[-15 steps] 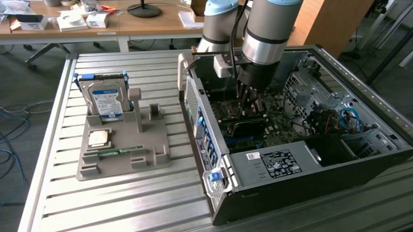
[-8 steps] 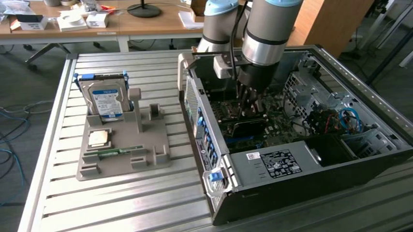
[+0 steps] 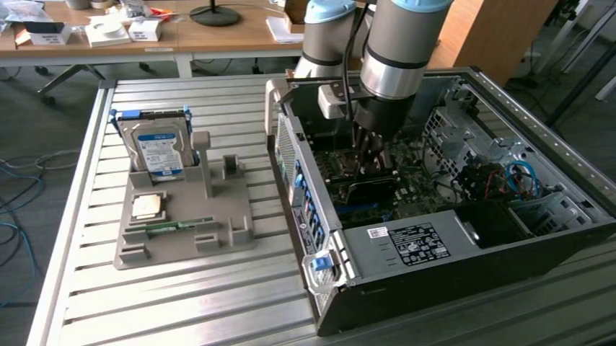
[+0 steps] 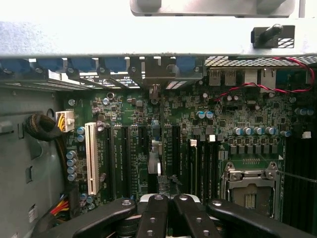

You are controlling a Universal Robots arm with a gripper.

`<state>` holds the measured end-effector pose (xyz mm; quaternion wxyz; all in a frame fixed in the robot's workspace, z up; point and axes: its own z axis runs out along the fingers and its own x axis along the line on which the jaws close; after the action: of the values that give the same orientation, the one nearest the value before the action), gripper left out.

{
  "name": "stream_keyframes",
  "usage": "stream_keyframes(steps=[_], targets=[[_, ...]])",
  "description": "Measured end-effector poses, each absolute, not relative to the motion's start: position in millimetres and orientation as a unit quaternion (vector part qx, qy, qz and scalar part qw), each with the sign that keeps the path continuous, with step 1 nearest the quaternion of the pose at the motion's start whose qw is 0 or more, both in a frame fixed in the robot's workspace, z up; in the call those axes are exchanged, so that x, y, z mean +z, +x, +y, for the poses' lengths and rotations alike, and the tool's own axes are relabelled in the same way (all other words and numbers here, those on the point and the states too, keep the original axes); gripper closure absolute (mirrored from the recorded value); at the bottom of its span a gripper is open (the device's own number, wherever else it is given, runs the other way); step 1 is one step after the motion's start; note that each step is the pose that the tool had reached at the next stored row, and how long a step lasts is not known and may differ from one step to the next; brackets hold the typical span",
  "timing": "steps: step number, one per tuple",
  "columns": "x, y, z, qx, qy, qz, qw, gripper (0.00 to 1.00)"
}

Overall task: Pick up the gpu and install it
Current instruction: 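Press down on the gpu until it lock into place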

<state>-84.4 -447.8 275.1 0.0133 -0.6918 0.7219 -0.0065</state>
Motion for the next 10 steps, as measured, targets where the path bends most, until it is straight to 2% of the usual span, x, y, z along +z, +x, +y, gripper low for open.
stream_keyframes(steps=[10], targets=[[273.9, -84.4, -447.8, -0.007, -0.692, 0.722, 0.013, 0.89]])
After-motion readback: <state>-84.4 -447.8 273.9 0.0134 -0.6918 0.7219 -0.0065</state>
